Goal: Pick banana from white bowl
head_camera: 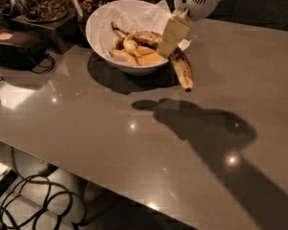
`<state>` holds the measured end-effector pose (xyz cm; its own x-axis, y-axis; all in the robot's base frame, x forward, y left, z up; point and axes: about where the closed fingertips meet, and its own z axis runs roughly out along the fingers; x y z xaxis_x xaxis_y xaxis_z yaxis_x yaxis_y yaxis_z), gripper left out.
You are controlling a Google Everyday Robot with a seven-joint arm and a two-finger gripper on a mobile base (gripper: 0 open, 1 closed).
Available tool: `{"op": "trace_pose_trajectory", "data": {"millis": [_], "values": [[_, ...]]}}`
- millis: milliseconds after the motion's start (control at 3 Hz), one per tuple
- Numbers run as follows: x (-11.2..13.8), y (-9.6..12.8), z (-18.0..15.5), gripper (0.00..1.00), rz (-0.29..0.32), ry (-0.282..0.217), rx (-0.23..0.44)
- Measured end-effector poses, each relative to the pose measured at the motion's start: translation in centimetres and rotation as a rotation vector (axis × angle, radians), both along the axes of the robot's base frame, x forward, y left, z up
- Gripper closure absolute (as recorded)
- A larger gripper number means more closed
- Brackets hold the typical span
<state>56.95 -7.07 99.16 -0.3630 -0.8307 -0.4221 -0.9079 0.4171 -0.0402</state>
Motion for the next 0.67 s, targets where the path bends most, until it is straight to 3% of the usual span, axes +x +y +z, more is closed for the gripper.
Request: {"op": "trace_pose_trajectory", "data": {"millis": [333,667], "values": [[-5.60,-0.73,-0.73,1.00,-0.016,0.066,0.004],[-5.51,-0.67,-0.72,1.00,-0.016,0.063,0.005]]}}
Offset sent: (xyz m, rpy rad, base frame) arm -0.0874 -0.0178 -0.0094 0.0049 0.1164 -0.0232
